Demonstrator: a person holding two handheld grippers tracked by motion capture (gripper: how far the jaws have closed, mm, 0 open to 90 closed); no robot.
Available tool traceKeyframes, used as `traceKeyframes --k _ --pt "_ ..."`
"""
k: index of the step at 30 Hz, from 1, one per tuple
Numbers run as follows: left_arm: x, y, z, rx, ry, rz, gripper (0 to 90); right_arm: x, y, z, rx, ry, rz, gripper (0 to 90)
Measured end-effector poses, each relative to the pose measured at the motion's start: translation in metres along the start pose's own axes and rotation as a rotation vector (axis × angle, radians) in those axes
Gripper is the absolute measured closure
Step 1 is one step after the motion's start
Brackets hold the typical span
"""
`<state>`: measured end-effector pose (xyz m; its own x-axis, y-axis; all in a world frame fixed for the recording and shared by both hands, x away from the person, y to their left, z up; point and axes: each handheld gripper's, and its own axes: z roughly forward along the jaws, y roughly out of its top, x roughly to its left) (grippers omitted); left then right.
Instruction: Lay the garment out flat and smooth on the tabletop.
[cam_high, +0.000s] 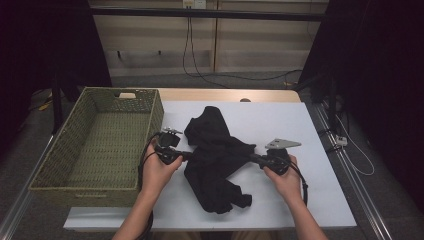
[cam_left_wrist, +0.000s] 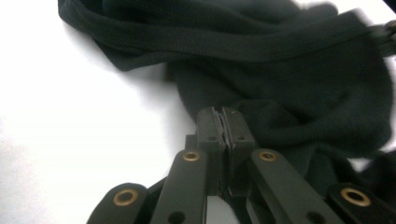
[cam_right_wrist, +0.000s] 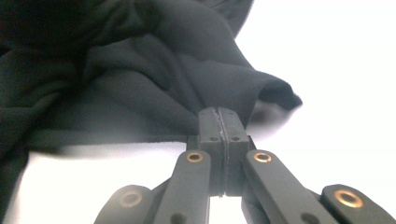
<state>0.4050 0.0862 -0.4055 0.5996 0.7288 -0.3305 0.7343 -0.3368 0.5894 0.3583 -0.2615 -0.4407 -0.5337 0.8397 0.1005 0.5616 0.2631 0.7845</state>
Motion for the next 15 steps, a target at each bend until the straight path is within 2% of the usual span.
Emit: traceKeyframes --k 4,6,10,13,15 --pt "0.003 -0.001 0.006 0.007 0.001 -0.012 88.0 -0.013 -0.005 -0.011 -0.021 -0.041 0.035 90.0" --pt "0.005 -0.002 0.01 0.01 0.006 -0.018 88.0 -0.017 -0.007 -0.011 -0.023 -0.035 0.057 90.0" --pt "0.007 -0.004 0.012 0.007 -0.004 -0.019 87.3 -0.015 -0.01 -0.007 -0.01 -0.043 0.047 89.8" --pt "0.005 -0.003 0.01 0.002 -0.011 -0.011 85.0 -0.011 -0.009 -0.005 -0.034 -0.021 0.057 82.9" --pt "0.003 -0.002 0.009 -0.003 -0.013 -0.005 84.1 -0.007 -0.007 -0.005 -0.021 -0.025 0.058 73.0"
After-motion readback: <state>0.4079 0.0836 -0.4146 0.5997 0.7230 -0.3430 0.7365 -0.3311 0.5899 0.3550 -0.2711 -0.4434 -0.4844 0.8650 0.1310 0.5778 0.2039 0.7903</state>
